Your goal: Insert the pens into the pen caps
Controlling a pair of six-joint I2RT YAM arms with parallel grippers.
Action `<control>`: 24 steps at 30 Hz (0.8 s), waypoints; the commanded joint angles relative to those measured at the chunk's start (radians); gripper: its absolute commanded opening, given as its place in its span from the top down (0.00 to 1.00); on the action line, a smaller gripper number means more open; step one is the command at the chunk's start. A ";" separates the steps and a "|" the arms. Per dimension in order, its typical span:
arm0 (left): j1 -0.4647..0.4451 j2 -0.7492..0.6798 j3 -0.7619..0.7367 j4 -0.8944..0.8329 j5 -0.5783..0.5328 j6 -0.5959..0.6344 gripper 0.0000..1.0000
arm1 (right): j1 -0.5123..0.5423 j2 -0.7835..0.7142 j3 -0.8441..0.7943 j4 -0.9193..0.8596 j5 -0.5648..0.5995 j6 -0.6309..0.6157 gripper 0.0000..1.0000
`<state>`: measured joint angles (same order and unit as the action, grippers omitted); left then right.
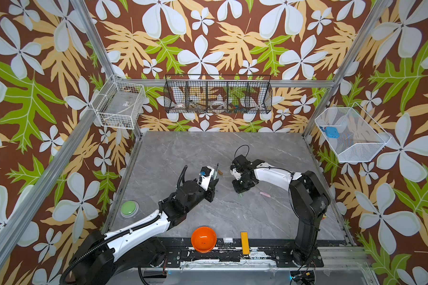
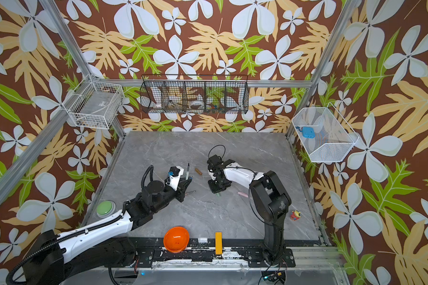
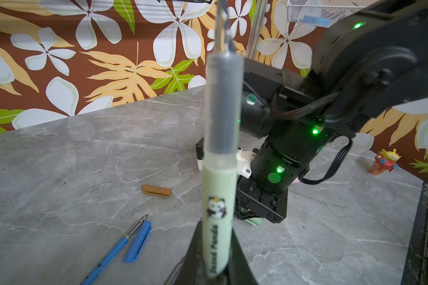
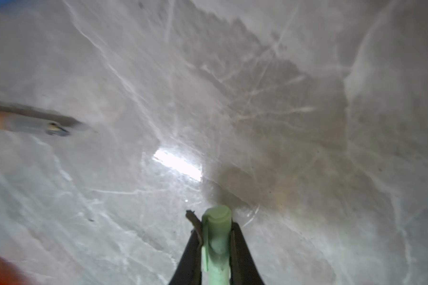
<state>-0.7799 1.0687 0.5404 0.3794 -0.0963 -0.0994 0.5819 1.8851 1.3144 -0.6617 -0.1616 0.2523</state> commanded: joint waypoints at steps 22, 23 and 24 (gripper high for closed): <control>0.001 0.072 0.038 0.089 0.081 -0.022 1.00 | -0.043 -0.379 -0.094 0.317 -0.038 0.080 0.85; 0.001 0.074 0.038 0.093 0.083 -0.024 1.00 | -0.043 -0.400 -0.102 0.351 -0.054 0.086 0.85; 0.001 0.076 0.038 0.098 0.088 -0.026 1.00 | -0.043 -0.422 -0.111 0.386 -0.068 0.091 0.85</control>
<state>-0.7799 1.1408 0.5697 0.4446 -0.0212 -0.1230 0.5358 1.4994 1.2114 -0.3859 -0.1833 0.3222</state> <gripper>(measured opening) 0.130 0.148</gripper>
